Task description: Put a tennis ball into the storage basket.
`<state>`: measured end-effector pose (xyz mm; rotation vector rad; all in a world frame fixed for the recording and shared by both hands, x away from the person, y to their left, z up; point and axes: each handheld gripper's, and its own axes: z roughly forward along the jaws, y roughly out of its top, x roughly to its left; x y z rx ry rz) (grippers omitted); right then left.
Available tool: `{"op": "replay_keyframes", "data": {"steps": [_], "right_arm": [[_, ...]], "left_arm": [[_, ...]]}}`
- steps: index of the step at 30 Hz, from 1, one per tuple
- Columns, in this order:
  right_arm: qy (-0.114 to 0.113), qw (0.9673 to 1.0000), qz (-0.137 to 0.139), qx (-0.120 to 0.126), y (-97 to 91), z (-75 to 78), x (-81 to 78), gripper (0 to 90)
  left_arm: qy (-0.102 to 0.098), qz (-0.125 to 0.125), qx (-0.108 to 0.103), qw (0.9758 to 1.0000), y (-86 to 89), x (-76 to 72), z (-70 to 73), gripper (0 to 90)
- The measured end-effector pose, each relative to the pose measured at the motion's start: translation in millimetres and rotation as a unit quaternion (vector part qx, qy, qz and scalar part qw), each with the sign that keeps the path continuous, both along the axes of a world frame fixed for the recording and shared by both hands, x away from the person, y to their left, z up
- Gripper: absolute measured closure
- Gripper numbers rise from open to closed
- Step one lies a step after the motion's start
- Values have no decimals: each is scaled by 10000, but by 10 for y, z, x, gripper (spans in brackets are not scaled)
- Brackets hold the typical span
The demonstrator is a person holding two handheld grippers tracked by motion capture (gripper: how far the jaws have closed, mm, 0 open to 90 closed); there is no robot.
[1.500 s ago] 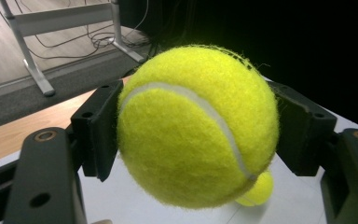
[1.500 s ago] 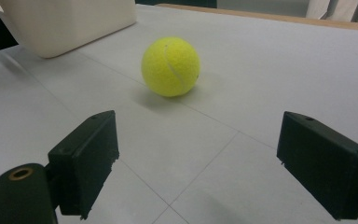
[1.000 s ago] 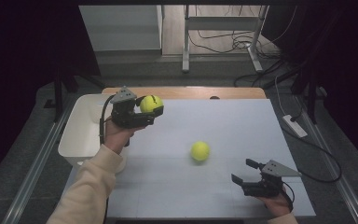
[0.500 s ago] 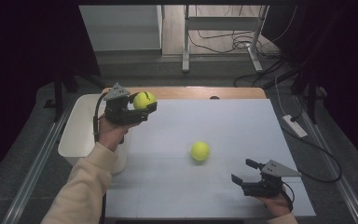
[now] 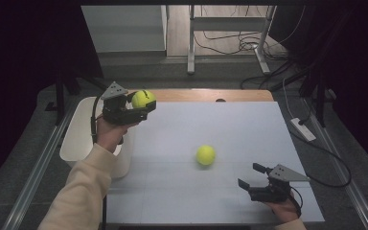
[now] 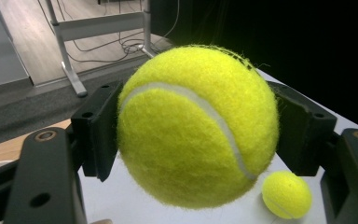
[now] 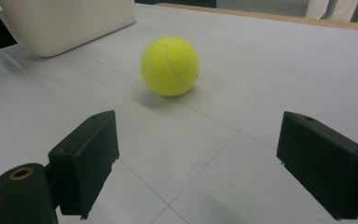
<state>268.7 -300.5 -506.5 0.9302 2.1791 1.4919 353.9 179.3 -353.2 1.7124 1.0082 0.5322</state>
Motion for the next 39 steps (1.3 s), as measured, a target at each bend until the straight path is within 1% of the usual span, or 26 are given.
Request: {"op": "replay_keyframes", "data": {"steps": [9, 12, 21, 30, 39], "right_arm": [[-3, 10000, 4, 4, 4, 0, -1, 126], [5, 10000, 5, -7, 2, 0, 0, 127], [-1, 10000, -14, -19, 4, -1, 0, 128], [2, 10000, -14, -8, 6, 0, 0, 127], [13, 10000, -9, -7, 5, 1, 2, 127]], "left_arm": [[-18, 148, -20, 9999, 93, 14, 11, 264], [-17, 232, -17, 9997, 138, 32, 18, 264], [-18, 408, 33, 9992, 255, 68, 41, 264], [8, 620, 76, 9980, 379, 93, 40, 264], [33, 754, 116, 9971, 470, 115, 50, 264]]}}
